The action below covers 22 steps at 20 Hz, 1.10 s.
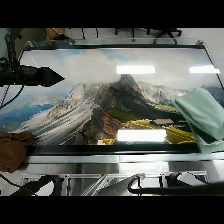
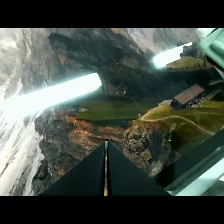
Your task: Fold the shirts.
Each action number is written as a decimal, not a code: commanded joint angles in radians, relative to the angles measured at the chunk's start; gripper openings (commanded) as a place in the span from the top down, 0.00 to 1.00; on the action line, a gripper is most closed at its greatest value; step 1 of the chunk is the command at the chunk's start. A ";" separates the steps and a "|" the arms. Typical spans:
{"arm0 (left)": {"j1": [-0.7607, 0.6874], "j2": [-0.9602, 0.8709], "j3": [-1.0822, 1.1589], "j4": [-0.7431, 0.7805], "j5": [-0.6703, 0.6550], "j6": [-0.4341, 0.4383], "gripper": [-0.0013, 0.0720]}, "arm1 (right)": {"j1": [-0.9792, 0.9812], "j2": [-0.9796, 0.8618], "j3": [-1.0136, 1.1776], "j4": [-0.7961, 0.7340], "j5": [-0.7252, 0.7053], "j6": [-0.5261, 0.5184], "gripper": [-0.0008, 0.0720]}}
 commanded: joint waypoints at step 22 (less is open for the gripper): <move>0.020 0.008 0.080 -0.142 -0.058 0.069 0.96 | 0.061 -0.109 0.566 0.523 -0.202 -0.003 0.77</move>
